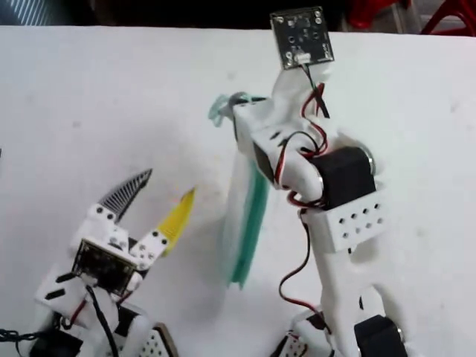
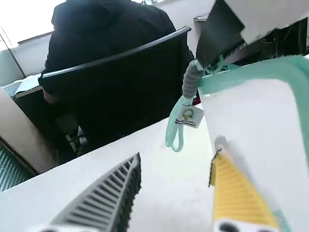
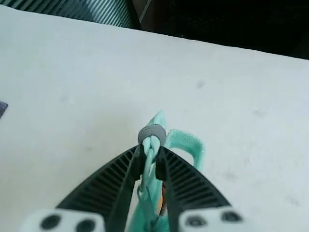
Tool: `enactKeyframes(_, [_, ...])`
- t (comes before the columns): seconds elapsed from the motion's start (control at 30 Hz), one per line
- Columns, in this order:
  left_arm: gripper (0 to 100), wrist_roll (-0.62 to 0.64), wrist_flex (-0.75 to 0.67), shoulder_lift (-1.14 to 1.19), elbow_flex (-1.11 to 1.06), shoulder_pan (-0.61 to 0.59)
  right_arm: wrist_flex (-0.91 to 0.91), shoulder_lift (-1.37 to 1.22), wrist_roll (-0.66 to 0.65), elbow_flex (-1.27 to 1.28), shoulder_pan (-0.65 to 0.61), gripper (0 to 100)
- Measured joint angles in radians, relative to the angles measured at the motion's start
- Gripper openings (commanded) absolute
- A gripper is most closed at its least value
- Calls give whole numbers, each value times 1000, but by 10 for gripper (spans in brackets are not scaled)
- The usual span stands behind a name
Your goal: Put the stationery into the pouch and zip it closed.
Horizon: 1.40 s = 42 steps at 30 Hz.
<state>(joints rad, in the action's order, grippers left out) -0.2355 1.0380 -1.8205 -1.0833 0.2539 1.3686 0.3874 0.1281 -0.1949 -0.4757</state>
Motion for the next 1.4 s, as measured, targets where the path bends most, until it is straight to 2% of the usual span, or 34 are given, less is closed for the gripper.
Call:
enactKeyframes(0.1, [246, 0, 58, 0, 44, 23, -71, 0, 54, 37, 0, 18])
enactKeyframes(0.33, [248, 54, 98, 0, 91, 218, -199, -2, 163, 81, -6, 18])
enactKeyframes(0.57, [248, 173, -46, 0, 11, 292, -201, -2, 175, 81, -26, 18])
enactKeyframes(0.77, [245, 193, -167, 0, -86, 339, -189, -2, 226, 81, -121, 18])
enactKeyframes(0.9, [245, 193, -216, 0, -129, 334, -189, -2, 232, 81, -133, 18])
enactKeyframes(1.03, [244, 195, -219, 0, -129, 273, -141, 14, 232, 81, -161, 18])
enactKeyframes(1.17, [245, 227, -222, 3, -163, 160, -104, 75, 232, 81, -169, 18])
enactKeyframes(1.3, [239, 232, -222, 0, -173, 124, -104, 150, 232, 98, -169, 18])
enactKeyframes(1.4, [124, 229, -226, 0, -215, 121, -104, 198, 172, 133, -169, 18])
